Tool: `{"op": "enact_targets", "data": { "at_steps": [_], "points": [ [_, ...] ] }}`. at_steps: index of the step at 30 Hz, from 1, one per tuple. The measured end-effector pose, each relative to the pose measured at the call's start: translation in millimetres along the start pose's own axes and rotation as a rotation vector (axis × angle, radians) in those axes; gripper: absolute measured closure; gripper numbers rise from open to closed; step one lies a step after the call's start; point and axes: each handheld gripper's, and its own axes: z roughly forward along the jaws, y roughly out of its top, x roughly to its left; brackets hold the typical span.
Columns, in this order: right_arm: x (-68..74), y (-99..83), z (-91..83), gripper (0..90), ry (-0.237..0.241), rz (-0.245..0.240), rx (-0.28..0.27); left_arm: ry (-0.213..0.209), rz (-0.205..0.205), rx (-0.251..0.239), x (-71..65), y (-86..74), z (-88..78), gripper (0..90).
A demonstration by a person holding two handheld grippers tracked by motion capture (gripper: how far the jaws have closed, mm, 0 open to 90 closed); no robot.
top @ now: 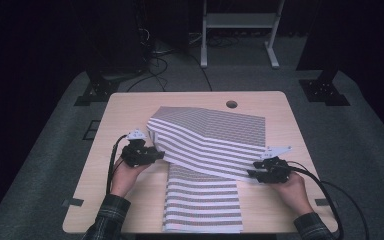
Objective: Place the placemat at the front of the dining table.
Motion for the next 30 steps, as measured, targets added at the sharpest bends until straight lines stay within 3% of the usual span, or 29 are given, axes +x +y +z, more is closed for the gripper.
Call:
{"op": "enact_targets", "data": {
  "at_steps": [4, 9, 14, 18, 21, 24, 30],
  "points": [
    [-0.4, 0.0, 0.0, 54.2, 0.004, 0.004, 0.0, 0.014, -0.023, 0.016, 6.8, -4.2, -5.4, 49.7],
    [-0.3, 0.0, 0.2, 53.6, 0.005, -0.003, -0.001, 0.092, -0.005, 0.042, 14.2, -8.6, -16.1, 42.8],
    [-0.9, 0.1, 0.4, 53.2, 0.008, 0.0, 0.0, 0.132, -0.044, 0.004, 26.9, -12.7, -31.3, 42.8],
    [-1.8, 0.3, 0.4, 53.3, 0.011, 0.0, 0.0, 0.16, -0.034, -0.029, 29.3, -12.5, -35.1, 44.4],
    [-1.8, 0.5, 0.4, 53.5, 0.011, -0.001, 0.002, 0.193, -0.01, -0.05, 27.4, -10.4, -34.1, 48.6],
    [-2.0, 0.7, 0.2, 56.9, 0.003, -0.008, 0.004, 0.2, 0.005, -0.073, 27.6, -8.4, -30.5, 58.2],
    [-3.7, 0.9, -1.6, 70.2, 0.007, 0.005, 0.01, 0.197, 0.026, 0.032, 33.2, -13.2, -10.9, 69.5]
  ]
}}
